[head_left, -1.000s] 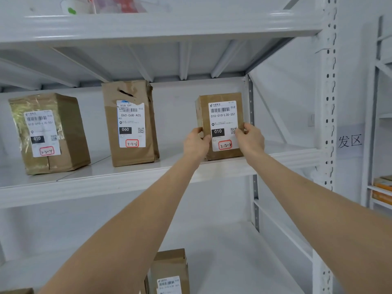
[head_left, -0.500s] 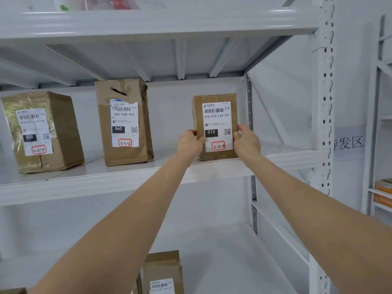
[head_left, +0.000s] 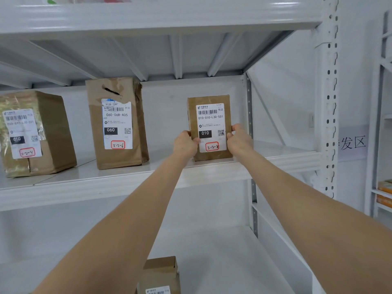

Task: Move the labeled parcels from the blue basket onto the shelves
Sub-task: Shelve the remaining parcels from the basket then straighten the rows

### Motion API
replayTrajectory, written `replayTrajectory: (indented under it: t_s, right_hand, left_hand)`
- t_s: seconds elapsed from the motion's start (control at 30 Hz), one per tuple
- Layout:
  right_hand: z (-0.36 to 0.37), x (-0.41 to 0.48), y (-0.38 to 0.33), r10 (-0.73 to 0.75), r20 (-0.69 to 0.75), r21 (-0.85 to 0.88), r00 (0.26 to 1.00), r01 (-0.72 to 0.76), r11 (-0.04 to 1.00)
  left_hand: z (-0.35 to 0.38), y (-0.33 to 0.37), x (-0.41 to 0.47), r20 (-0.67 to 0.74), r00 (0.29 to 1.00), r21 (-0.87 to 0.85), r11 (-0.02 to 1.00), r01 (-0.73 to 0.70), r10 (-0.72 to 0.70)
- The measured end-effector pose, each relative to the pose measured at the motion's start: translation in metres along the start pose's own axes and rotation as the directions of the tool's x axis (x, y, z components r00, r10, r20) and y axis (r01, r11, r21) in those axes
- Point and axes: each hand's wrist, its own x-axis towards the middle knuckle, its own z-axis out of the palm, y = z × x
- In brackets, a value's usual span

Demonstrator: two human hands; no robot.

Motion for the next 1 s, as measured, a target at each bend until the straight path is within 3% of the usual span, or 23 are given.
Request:
replayTrajectory:
  t_s: [0.7, 1.0]
  right_hand:
    - [0.014, 0.01, -0.001, 0.003, 0.026, 0.051, 1.0, -0.005, 0.999]
    - [-0.003, -0.007, -0.011, 0.078, 0.126, -0.022, 0.989, -0.076, 0.997]
  left_hand:
    - [0.001, -0.001, 0.007, -0.004, 0.999, 0.013, 0.999, 0.039, -0.039]
    - [-0.011, 0.008, -0.013, 0.049, 0.996, 0.183, 0.981, 0.066, -0.077]
